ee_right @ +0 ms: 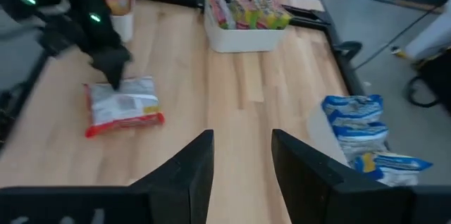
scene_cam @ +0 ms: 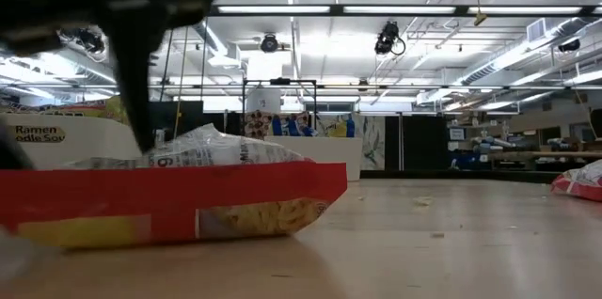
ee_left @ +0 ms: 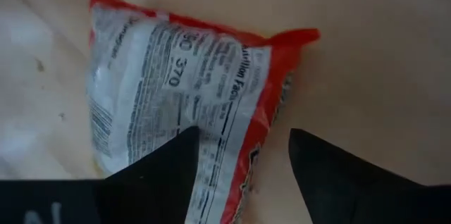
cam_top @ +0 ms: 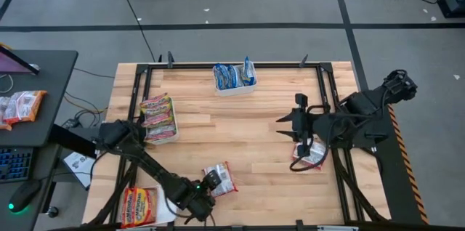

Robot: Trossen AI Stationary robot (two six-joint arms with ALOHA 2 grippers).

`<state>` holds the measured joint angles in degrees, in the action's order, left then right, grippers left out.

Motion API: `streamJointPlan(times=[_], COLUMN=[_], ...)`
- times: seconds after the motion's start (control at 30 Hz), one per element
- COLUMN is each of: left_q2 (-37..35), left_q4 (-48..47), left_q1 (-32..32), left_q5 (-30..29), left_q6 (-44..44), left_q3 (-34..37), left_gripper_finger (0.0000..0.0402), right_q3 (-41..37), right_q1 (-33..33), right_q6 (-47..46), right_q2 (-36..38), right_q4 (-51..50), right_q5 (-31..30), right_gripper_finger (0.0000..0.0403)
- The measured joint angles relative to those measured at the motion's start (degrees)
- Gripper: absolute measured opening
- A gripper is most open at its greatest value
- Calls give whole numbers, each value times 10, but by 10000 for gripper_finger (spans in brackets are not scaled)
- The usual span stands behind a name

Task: Sort Maruchan noodles
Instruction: Put the red noodle pack into the bottom white bin

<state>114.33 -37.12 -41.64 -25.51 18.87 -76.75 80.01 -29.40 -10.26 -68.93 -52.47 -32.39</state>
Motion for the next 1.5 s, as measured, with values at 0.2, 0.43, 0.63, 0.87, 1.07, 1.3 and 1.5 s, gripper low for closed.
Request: streamJointPlan(times=[0.2,0.43,0.63,0.87,1.07,1.3,1.5], left_q2=[23,32,-7,-121,-204,-244,-246], left_q4=[21,44,10,-115,-142,-175,-238], left_q1=[32,55,79,166,284,390,358], left_q5=[-13,-16,21,165,340,409,483], left_q6=[12,-35,-50,-157,-310,-583,-785], left_q3=[-2,-3,0,-46,-99,-116,-116], left_gripper_finger=[177,83,11,4,2,1,1], right_q3=[14,37,71,72,72,72,72], right_q1=[15,10,9,9,9,10,9], right_q6=[-22,-51,-86,-169,-163,-78,-26], right_q2=[-1,-3,1,3,7,26,63], right_q4=[8,85,76,-23,-48,-60,-124], right_q5=[16,8,5,47,105,194,233], right_gripper_finger=[149,146,131,127,127,127,127])
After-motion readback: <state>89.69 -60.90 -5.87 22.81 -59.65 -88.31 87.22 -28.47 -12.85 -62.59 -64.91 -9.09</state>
